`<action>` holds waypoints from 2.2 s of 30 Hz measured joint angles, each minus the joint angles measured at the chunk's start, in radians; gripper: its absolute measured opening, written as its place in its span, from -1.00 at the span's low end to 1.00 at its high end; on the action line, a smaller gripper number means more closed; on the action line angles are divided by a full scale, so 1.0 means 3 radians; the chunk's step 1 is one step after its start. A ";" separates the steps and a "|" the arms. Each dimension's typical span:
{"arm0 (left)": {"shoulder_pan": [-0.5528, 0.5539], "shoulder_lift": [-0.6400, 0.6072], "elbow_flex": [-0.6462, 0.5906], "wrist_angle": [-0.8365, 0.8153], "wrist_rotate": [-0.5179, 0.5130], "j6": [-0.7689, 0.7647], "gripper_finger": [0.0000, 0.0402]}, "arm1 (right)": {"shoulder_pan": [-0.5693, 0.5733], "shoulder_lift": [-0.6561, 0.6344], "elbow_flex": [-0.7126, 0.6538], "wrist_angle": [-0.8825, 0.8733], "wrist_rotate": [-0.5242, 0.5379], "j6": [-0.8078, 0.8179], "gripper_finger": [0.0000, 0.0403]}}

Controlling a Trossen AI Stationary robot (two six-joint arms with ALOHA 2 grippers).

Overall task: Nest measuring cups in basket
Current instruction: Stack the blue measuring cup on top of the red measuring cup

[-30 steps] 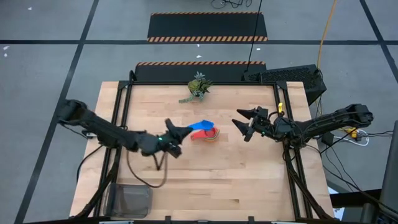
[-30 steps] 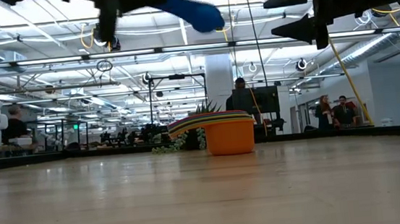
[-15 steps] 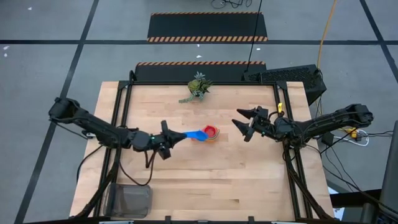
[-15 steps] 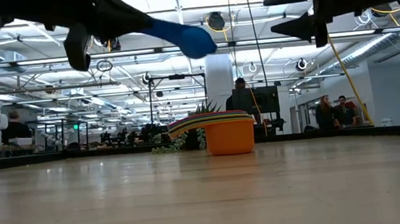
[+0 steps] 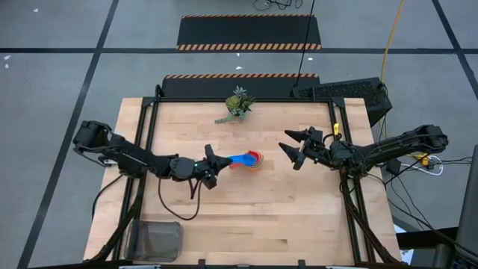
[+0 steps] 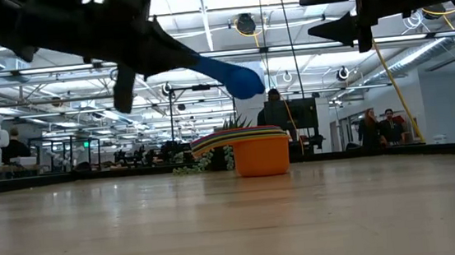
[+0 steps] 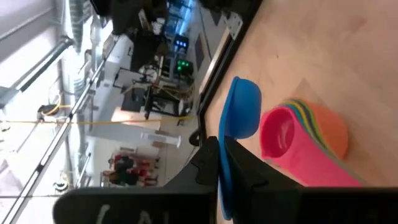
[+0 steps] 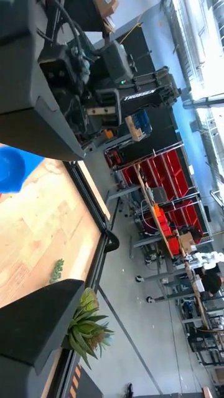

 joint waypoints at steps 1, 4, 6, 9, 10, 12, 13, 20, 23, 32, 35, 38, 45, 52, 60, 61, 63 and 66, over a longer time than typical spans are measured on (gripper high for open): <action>0.0027 0.0042 0.0020 0.0001 0.0003 0.0000 -0.93 | 0.0000 0.0000 0.0000 0.0000 0.0000 0.0000 0.58; 0.0098 0.0163 0.0049 0.0013 0.0034 -0.0005 -0.96 | 0.0000 0.0000 0.0000 0.0000 0.0000 0.0000 0.58; 0.0138 0.0252 0.0080 0.0025 0.0051 0.0000 -0.97 | 0.0000 0.0000 0.0000 -0.0003 0.0000 -0.0002 0.58; 0.0190 0.0335 0.0097 0.0018 0.0059 0.0001 -0.95 | 0.0000 0.0000 0.0000 -0.0004 0.0000 -0.0002 0.58; 0.0206 0.0361 0.0107 0.0034 0.0060 0.0005 -0.94 | 0.0000 0.0001 0.0000 -0.0005 0.0000 -0.0002 0.58; 0.0233 0.0386 0.0108 0.0058 0.0062 0.0000 -0.93 | 0.0000 0.0000 0.0000 -0.0005 0.0000 -0.0002 0.58; 0.0245 0.0400 0.0108 0.0088 0.0087 -0.0006 -0.93 | 0.0000 0.0000 0.0000 -0.0005 0.0000 -0.0002 0.58; 0.0281 0.0407 0.0108 0.0148 0.0319 -0.0022 -0.97 | 0.0000 0.0001 0.0000 -0.0006 0.0000 -0.0002 0.58; 0.0319 0.0407 0.0108 0.0148 0.0327 -0.0045 -0.94 | 0.0000 0.0001 0.0000 -0.0006 0.0000 -0.0002 0.58; 0.0425 0.0407 0.0108 0.0129 0.0520 -0.0101 -0.97 | -0.0001 0.0001 0.0000 -0.0006 0.0000 0.0000 0.58; 0.0424 0.0407 0.0108 0.0126 0.0524 -0.0106 -0.95 | -0.0001 0.0000 0.0000 -0.0006 -0.0001 0.0000 0.58; 0.0426 0.0407 0.0108 0.0126 0.0523 -0.0103 -0.95 | -0.0001 0.0001 0.0000 -0.0006 -0.0001 0.0000 0.58; 0.0452 0.0481 0.0110 0.0150 0.0477 -0.0029 -0.96 | 0.0000 0.0000 0.0000 -0.0005 -0.0001 0.0000 0.58; 0.0452 0.0510 0.0110 0.0222 0.0373 0.0031 -0.93 | -0.0001 0.0000 0.0000 -0.0005 -0.0001 0.0001 0.58; 0.0461 0.0510 0.0110 0.0212 0.0465 -0.0019 -0.92 | -0.0001 0.0000 0.0000 -0.0005 -0.0001 0.0001 0.58; 0.0459 0.0510 0.0110 0.0211 0.0472 -0.0018 -0.92 | -0.0001 0.0000 0.0000 -0.0005 -0.0001 0.0001 0.58; 0.0460 0.0510 0.0110 0.0202 0.0476 -0.0019 -0.92 | -0.0001 0.0001 0.0000 -0.0005 -0.0001 0.0012 0.58; 0.0460 0.0510 0.0110 0.0171 0.0476 -0.0031 -0.92 | 0.0000 0.0000 0.0000 -0.0005 -0.0001 0.0036 0.58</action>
